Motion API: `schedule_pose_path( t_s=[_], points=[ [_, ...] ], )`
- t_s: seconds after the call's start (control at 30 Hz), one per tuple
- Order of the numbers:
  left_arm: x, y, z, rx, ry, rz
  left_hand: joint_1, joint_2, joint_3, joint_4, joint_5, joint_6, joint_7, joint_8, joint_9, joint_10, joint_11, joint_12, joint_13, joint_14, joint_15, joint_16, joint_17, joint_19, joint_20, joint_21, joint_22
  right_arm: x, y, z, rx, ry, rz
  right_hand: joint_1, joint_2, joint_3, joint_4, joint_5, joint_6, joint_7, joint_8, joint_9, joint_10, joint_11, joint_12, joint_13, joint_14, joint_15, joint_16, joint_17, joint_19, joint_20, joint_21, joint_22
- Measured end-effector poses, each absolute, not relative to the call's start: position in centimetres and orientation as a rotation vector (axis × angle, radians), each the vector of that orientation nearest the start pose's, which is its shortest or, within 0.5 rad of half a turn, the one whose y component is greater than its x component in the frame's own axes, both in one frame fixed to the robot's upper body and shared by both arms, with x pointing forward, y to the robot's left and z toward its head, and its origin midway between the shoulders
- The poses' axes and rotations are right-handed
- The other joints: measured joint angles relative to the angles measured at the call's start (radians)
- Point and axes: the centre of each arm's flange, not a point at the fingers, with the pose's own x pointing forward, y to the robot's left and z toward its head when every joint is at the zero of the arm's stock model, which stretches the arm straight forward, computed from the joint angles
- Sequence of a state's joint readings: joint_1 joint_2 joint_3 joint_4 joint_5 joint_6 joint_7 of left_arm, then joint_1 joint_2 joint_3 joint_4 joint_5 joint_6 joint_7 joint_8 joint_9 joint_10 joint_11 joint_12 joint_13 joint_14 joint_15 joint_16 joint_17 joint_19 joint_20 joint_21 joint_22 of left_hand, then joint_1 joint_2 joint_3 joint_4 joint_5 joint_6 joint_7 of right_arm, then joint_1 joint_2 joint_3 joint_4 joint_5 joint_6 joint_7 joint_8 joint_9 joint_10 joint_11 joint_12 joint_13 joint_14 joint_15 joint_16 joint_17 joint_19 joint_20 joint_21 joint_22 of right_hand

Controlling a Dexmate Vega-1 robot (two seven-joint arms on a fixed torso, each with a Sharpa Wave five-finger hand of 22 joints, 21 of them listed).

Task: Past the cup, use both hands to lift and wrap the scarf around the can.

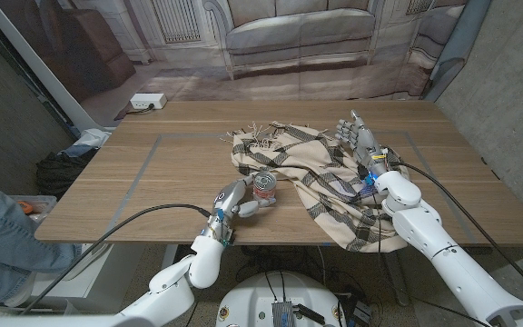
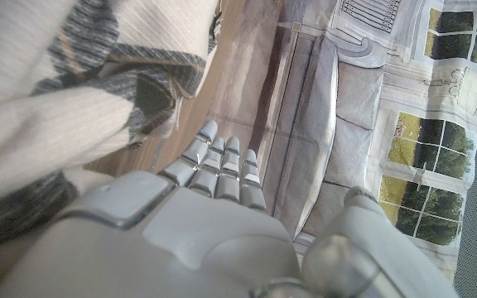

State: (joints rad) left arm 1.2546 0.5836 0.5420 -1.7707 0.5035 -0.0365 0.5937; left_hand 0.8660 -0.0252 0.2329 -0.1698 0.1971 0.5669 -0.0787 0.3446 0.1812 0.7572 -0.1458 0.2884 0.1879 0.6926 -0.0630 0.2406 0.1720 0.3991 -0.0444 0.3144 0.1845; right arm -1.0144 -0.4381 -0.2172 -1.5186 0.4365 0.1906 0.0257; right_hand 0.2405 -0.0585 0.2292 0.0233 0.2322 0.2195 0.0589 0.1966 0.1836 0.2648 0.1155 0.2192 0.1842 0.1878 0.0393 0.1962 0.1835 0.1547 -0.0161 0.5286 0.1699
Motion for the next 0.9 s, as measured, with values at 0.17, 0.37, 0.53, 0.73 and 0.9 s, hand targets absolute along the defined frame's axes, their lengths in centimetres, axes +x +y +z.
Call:
schedule_pose_path(
  t_s=[0.17,0.37,0.53,0.73,0.9],
  points=[
    [52.0,16.8,-15.9,0.866,-0.788,0.106,0.0,0.0,0.011,-0.011,-0.008,0.028,0.028,0.007,0.0,0.032,0.028,-0.008,0.005,0.05,-0.014,-0.005,0.0,0.018,0.0,0.002,-0.003,61.4,-27.3,-4.2,-0.05,-0.604,0.198,0.0,0.0,0.0,0.0,0.0,0.0,0.0,0.0,0.0,0.0,0.0,0.0,0.0,0.0,0.0,0.0,0.0,0.0,0.0,0.0,0.0],
    [51.8,16.8,-15.6,0.847,-0.79,0.127,0.0,0.0,0.014,-0.014,-0.009,0.034,0.034,0.007,0.0,0.045,0.04,-0.011,0.006,0.074,-0.021,-0.012,0.0,0.022,-0.002,0.002,-0.003,61.4,-27.4,-4.1,-0.055,-0.606,0.202,0.0,0.0,-0.004,-0.004,0.0,0.0,0.0,0.0,0.0,0.0,0.0,0.0,0.0,0.0,0.0,0.0,0.0,0.0,0.0,-0.004,0.0],
    [51.5,17.1,-15.2,0.822,-0.782,0.151,0.0,0.0,0.016,-0.016,-0.012,0.045,0.045,0.007,0.0,0.054,0.05,-0.015,0.006,0.083,-0.022,-0.012,0.0,0.033,0.001,0.002,-0.003,61.2,-27.2,-3.9,-0.07,-0.615,0.205,0.004,0.004,-0.004,-0.004,0.0,0.004,-0.004,0.0,0.0,0.0,0.0,0.0,0.0,0.0,0.0,0.0,0.0,0.0,0.0,-0.007,0.0],
    [51.6,17.5,-15.2,0.806,-0.76,0.165,0.0,0.0,0.02,-0.02,-0.013,0.048,0.049,0.007,0.0,0.062,0.055,-0.021,0.005,0.089,-0.028,-0.02,0.0,0.033,0.002,0.002,-0.003,61.0,-26.8,-3.4,-0.086,-0.626,0.214,0.004,0.004,0.0,-0.008,-0.008,0.004,-0.004,0.0,0.0,0.0,0.0,0.0,0.0,0.0,0.0,0.0,0.0,0.0,0.0,-0.011,0.0],
    [51.0,18.4,-14.6,0.769,-0.75,0.191,0.0,0.0,0.025,-0.025,-0.013,0.05,0.05,0.007,0.0,0.063,0.054,-0.023,0.005,0.089,-0.028,-0.028,0.0,0.033,0.002,0.002,-0.003,60.8,-26.3,-2.8,-0.124,-0.648,0.203,0.009,0.009,0.0,-0.008,-0.008,0.007,-0.007,0.0,0.0,0.0,0.0,0.0,0.0,0.005,-0.005,0.0,0.0,0.0,0.0,-0.011,0.0]
  ],
)
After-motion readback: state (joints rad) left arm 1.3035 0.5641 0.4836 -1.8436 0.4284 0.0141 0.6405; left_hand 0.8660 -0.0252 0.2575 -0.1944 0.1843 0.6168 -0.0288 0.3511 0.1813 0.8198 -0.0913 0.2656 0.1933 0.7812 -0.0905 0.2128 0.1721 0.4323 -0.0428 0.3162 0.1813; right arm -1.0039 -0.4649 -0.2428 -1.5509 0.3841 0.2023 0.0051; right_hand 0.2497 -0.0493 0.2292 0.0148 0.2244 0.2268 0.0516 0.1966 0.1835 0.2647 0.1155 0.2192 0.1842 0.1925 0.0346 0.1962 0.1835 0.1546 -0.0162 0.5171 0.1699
